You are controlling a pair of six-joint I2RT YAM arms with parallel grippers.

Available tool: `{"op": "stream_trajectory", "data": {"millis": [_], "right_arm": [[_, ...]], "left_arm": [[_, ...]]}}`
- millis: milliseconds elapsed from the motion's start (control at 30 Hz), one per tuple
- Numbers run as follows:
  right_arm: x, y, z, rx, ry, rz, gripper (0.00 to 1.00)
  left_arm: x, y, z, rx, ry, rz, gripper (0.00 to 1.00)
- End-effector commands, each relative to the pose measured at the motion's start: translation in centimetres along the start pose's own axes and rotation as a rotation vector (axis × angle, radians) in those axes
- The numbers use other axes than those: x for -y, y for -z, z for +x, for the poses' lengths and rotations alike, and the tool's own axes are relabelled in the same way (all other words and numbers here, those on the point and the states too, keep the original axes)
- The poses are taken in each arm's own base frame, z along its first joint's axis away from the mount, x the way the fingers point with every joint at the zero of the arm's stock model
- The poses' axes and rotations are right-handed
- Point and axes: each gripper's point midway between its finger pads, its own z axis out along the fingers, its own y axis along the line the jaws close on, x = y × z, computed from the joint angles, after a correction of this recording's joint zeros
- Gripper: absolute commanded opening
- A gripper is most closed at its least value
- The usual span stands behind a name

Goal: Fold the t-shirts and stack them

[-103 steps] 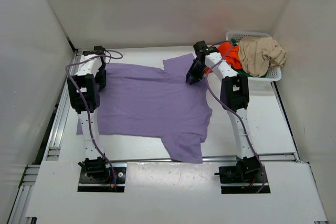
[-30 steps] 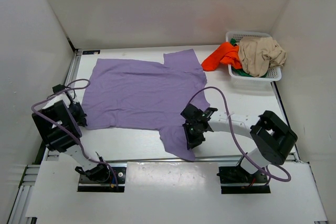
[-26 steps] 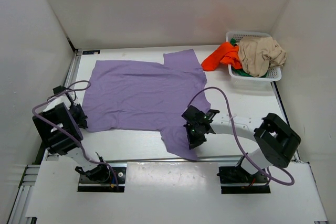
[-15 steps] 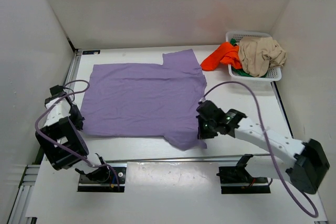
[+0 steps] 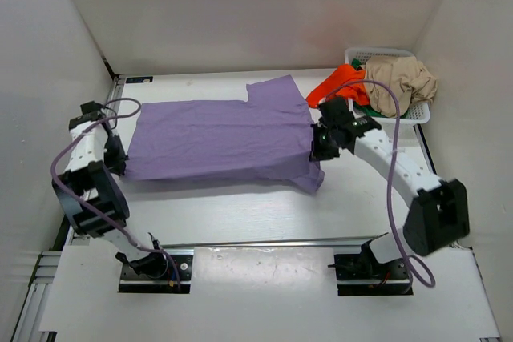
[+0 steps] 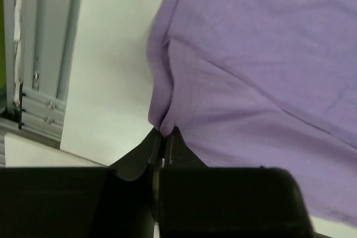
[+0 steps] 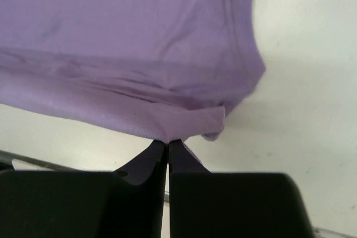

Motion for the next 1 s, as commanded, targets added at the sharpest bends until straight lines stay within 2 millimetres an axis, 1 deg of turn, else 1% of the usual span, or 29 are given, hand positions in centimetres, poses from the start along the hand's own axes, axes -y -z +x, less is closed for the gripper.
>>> {"op": "stream_trajectory", "data": {"millis": [0, 33, 67, 100, 133, 167, 200, 233, 267, 300, 333, 367, 400, 433, 500, 533, 567, 600, 667, 700, 767, 800, 833, 867, 900, 933, 967], "right_arm": [[-0.2, -0.8, -3.9, 0.038, 0.097, -0.035, 0.00], [-0.2, -0.8, -5.1, 0.054, 0.097, -0.033, 0.00], [0.3, -1.8, -5.6, 0.040, 0.094, -0.022, 0.00], [0.3, -2.3, -5.7, 0.032, 0.102, -0.019, 0.00], [0.8, -2.7, -6.1, 0.027, 0.104, -0.011, 0.00], [1.0, -3.6, -6.5, 0.010, 0.093, -0.009, 0.00], [1.0, -4.0, -6.6, 0.000, 0.104, -0.016, 0.00], [1.0, -4.9, -6.3, -0.027, 0.110, -0.017, 0.00], [1.2, -5.4, -6.1, -0.042, 0.108, -0.013, 0.00], [1.0, -5.5, -6.7, -0.033, 0.109, -0.015, 0.00], [1.1, -6.3, -6.6, -0.050, 0.106, -0.010, 0.00], [1.2, -6.5, -6.8, -0.049, 0.106, -0.001, 0.00], [1.2, -6.6, -6.9, -0.057, 0.105, 0.001, 0.00], [1.1, -7.0, -7.4, -0.054, 0.106, 0.001, 0.00], [1.1, -7.3, -8.1, -0.043, 0.107, 0.010, 0.00], [1.3, -7.8, -8.3, -0.047, 0.106, 0.023, 0.00], [1.1, -7.7, -8.8, -0.043, 0.107, 0.021, 0.00], [1.2, -8.3, -8.8, -0.053, 0.106, 0.024, 0.00], [1.5, -8.7, -8.9, -0.065, 0.113, 0.039, 0.00], [1.4, -9.1, -9.1, -0.068, 0.113, 0.040, 0.00], [1.7, -9.8, -8.7, -0.092, 0.110, 0.047, 0.00], [1.5, -9.7, -9.0, -0.084, 0.111, 0.044, 0.00], [1.7, -10.2, -8.8, -0.097, 0.109, 0.048, 0.00], [1.7, -10.4, -8.9, -0.098, 0.109, 0.049, 0.00], [1.7, -10.4, -8.9, -0.098, 0.109, 0.049, 0.00], [1.7, -10.7, -9.0, -0.100, 0.109, 0.049, 0.00], [1.6, -10.9, -9.2, -0.098, 0.109, 0.049, 0.00]], "left_arm": [[1.0, -0.5, -1.5, -0.018, -0.053, -0.025, 0.10], [1.1, -0.5, -2.1, -0.013, -0.061, -0.035, 0.10], [1.3, -0.9, -2.0, -0.028, -0.074, -0.042, 0.10], [1.3, -1.1, -2.3, -0.029, -0.084, -0.060, 0.10], [1.7, -1.8, -2.0, -0.054, -0.099, -0.059, 0.10], [1.6, -1.9, -2.4, -0.054, -0.100, -0.070, 0.10], [1.7, -2.1, -3.0, -0.040, -0.098, -0.069, 0.10], [1.5, -2.7, -2.8, -0.062, -0.102, -0.084, 0.10], [1.4, -2.8, -3.4, -0.050, -0.100, -0.093, 0.10], [1.2, -2.8, -3.7, -0.046, -0.100, -0.106, 0.10], [1.2, -2.9, -4.0, -0.036, -0.098, -0.106, 0.10], [1.3, -3.2, -4.5, -0.037, -0.098, -0.106, 0.10], [1.3, -3.1, -4.8, -0.028, -0.097, -0.105, 0.10], [1.3, -3.5, -4.7, -0.041, -0.099, -0.106, 0.10], [1.4, -3.3, -5.6, -0.024, -0.096, -0.105, 0.10], [1.5, -3.7, -5.7, -0.026, -0.097, -0.105, 0.10], [1.5, -3.9, -5.9, -0.026, -0.097, -0.105, 0.10], [1.5, -3.7, -6.3, -0.016, -0.095, -0.105, 0.10], [1.6, -4.4, -6.0, -0.038, -0.099, -0.106, 0.10], [1.6, -4.4, -6.0, -0.039, -0.099, -0.106, 0.10], [1.8, -4.9, -6.1, -0.048, -0.100, -0.097, 0.10], [1.8, -4.9, -6.1, -0.048, -0.100, -0.097, 0.10], [2.0, -5.2, -6.0, -0.057, -0.101, -0.088, 0.10], [2.1, -5.4, -6.5, -0.047, -0.099, -0.088, 0.10], [2.1, -5.4, -6.5, -0.047, -0.099, -0.088, 0.10], [2.1, -5.5, -7.0, -0.035, -0.097, -0.087, 0.10], [2.2, -5.9, -6.9, -0.047, -0.099, -0.088, 0.10]]}}
